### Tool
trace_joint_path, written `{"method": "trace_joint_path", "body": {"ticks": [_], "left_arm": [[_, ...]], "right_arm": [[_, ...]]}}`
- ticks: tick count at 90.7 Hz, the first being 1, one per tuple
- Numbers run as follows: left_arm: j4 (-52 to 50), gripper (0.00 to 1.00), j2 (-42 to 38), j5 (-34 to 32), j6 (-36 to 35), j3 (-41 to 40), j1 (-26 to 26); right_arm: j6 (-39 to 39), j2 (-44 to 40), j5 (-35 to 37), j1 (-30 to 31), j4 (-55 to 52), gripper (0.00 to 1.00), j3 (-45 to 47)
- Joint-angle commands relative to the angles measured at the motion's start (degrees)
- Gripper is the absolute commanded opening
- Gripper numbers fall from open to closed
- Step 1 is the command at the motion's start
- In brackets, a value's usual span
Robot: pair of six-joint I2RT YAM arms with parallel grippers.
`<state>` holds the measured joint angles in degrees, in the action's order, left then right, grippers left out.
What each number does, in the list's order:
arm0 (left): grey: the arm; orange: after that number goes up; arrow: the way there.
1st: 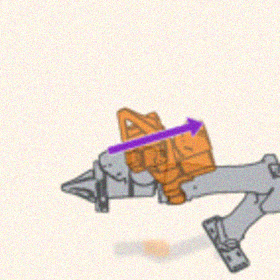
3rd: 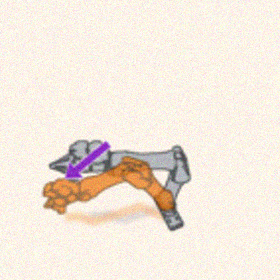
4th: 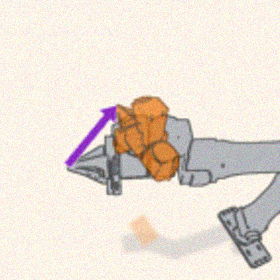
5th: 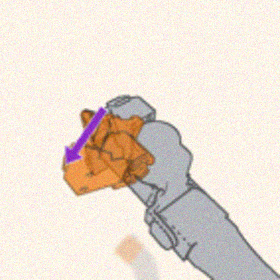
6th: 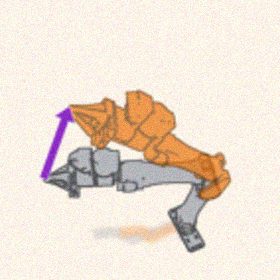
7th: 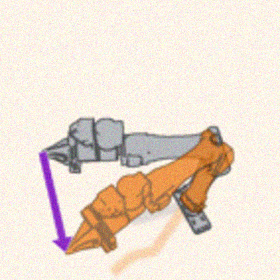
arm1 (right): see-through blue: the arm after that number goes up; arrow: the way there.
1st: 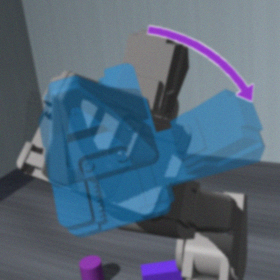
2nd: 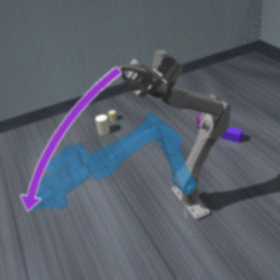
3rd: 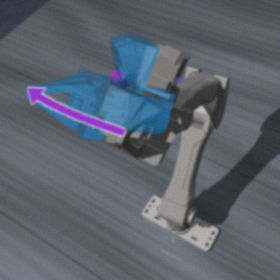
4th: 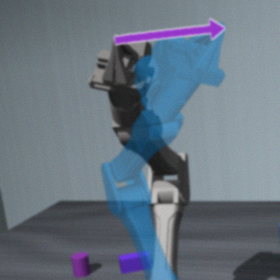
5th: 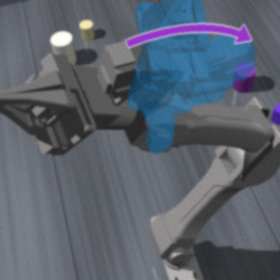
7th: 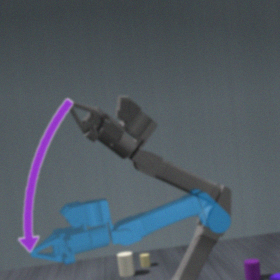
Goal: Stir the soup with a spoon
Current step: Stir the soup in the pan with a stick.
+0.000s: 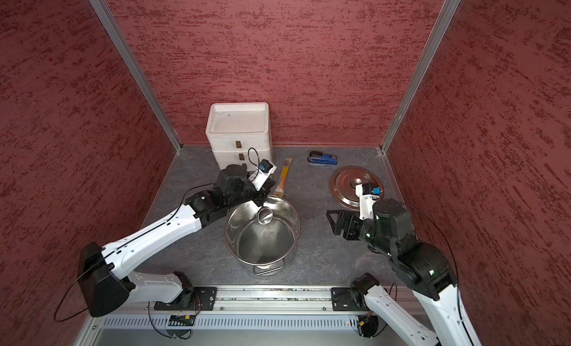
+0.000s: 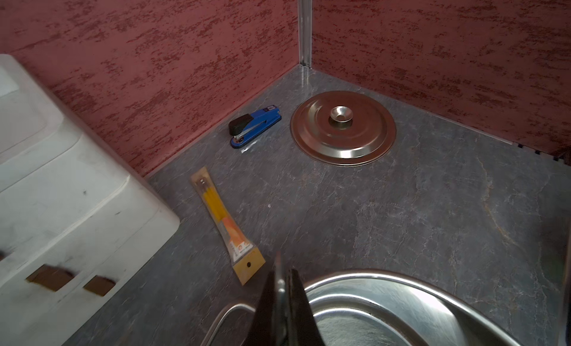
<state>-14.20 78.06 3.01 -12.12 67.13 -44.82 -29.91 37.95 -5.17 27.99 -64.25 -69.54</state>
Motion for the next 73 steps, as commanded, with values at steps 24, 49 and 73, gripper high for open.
{"method": "trace_joint_path", "body": {"ticks": [24,49,73], "left_arm": [[-2.9,0.00,4.6,3.4,-4.4,6.9,-12.8],[-6.0,0.00,-4.5,1.8,-1.3,-0.4,-21.8],[-11.0,0.00,-17.1,-4.8,3.8,-9.7,-24.7]], "right_arm": [[-1.5,-2.1,2.7,0.2,-1.8,0.85,-0.4],[-1.3,-1.4,2.3,0.3,-0.3,0.85,1.1],[-0.9,0.7,0.8,0.3,1.9,0.85,1.6]]}}
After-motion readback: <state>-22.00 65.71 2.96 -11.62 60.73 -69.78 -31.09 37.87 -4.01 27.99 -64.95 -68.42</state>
